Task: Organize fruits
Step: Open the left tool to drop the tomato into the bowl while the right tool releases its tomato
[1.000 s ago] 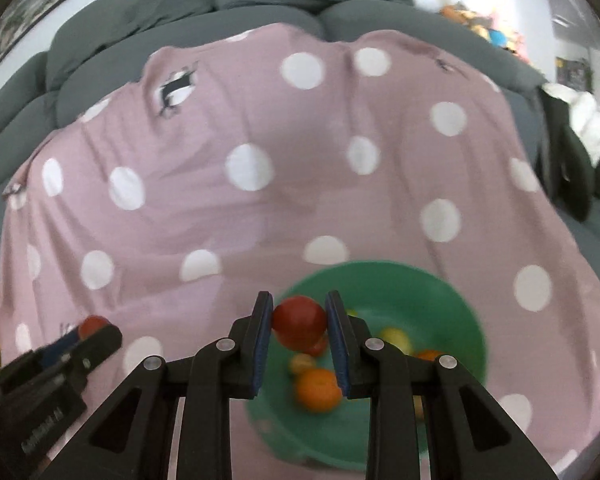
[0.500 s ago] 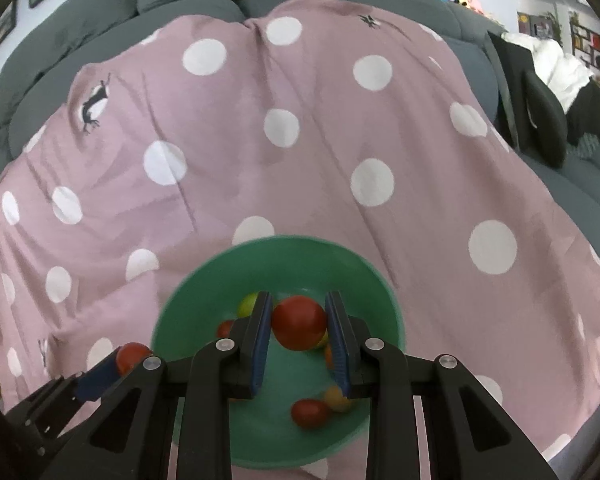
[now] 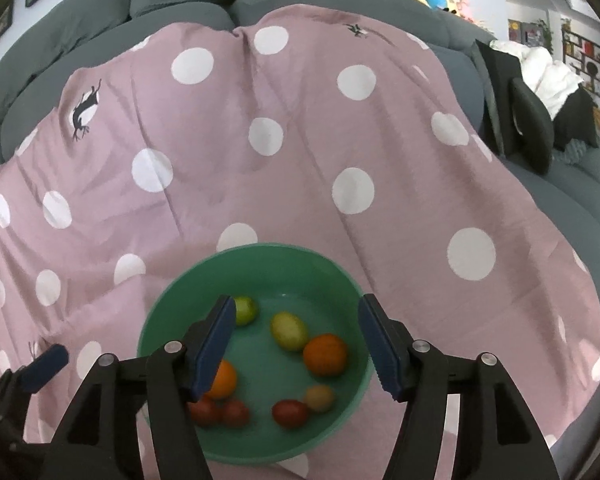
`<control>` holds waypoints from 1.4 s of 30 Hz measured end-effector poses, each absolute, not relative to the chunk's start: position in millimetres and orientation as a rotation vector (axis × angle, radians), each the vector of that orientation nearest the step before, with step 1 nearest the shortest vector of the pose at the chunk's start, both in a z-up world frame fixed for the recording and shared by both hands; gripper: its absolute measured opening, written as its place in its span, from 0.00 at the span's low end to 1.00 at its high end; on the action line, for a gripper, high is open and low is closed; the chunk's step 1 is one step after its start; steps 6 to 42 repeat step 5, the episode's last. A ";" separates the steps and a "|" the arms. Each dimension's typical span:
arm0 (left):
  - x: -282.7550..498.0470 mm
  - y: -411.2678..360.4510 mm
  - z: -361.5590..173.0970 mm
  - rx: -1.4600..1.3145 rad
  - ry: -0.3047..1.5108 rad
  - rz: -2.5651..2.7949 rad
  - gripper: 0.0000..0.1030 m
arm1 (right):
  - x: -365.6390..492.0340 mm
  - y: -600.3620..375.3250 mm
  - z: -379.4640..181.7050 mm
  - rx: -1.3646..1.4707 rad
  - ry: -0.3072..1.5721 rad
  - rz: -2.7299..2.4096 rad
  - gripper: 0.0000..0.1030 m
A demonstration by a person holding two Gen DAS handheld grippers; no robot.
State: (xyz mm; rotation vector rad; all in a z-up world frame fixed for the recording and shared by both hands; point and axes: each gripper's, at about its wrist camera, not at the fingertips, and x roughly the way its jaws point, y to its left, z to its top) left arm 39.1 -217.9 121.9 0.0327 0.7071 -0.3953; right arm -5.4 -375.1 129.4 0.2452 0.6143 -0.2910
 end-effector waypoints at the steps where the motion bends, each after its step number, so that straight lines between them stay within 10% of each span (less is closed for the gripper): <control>1: 37.2 -216.4 123.9 0.031 0.701 -0.402 0.99 | -6.1 -375.5 130.5 0.244 0.611 -0.293 0.62; 42: 30.1 -212.1 129.7 0.031 0.678 -0.400 0.99 | -10.7 -376.0 136.0 0.244 0.593 -0.297 0.62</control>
